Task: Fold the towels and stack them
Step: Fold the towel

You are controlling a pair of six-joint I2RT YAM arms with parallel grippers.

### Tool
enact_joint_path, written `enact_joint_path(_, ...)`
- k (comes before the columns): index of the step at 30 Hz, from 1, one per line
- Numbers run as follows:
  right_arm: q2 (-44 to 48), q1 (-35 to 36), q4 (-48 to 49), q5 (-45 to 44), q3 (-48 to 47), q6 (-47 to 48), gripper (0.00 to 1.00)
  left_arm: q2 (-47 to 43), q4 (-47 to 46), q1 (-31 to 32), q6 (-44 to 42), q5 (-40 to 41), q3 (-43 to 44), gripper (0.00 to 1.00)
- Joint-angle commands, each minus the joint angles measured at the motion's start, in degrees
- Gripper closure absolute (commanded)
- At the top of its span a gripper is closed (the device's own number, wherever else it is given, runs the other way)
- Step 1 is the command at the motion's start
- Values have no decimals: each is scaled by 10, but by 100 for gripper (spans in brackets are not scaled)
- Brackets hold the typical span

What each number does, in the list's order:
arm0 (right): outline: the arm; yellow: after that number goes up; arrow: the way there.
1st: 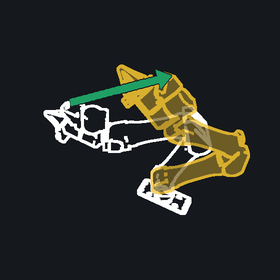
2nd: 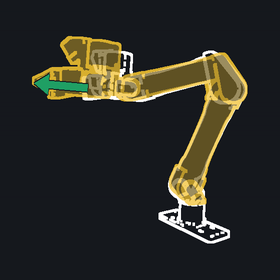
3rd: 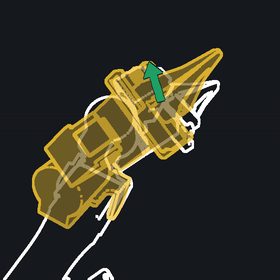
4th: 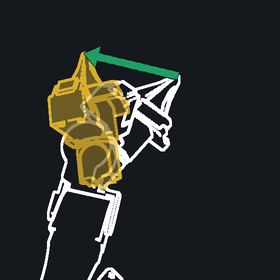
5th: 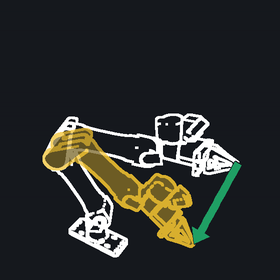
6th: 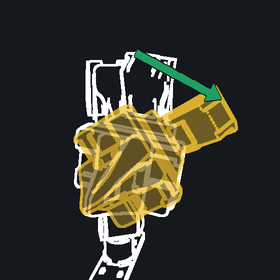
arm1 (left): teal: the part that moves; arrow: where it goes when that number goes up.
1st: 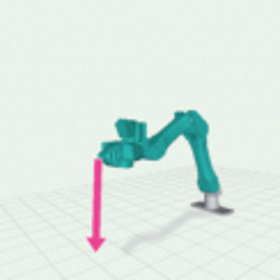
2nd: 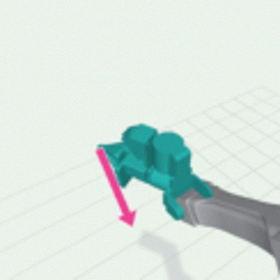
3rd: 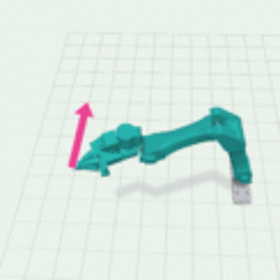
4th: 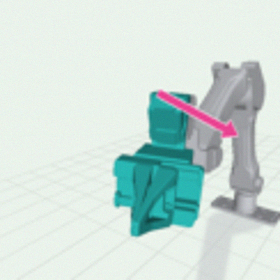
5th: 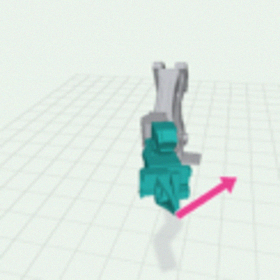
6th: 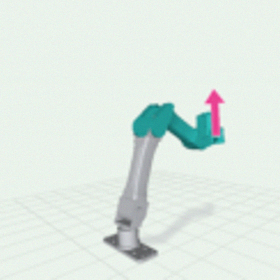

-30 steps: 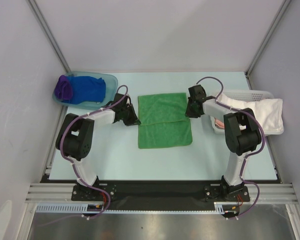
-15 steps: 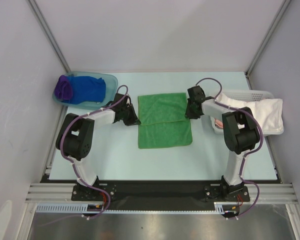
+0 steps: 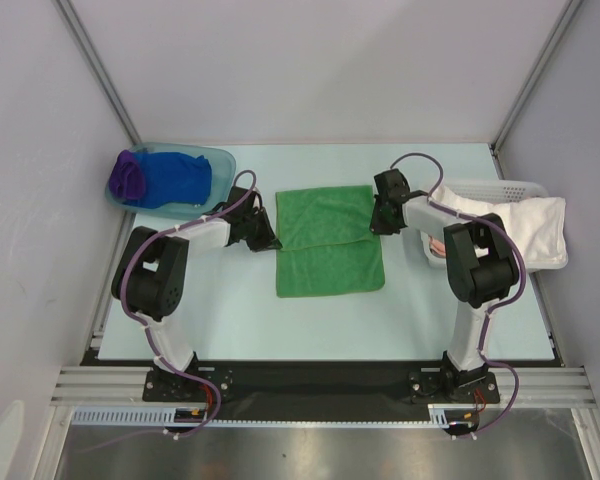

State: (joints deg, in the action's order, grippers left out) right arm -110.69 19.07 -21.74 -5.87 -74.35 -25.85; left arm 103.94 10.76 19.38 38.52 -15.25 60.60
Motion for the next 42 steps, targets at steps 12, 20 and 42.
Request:
enact_joint_path(12, 51, -7, -28, 9, -29, 19, 100, -32, 7, 6, 1, 6, 35, 100)
enact_joint_path(20, 85, -11, -47, 19, -29, 21, 100, -56, 23, 5, 6, -4, 49, 100)
enact_joint_path(42, 196, -12, -74, 31, 47, 12, 100, -153, 48, -12, -7, -49, 3, 100)
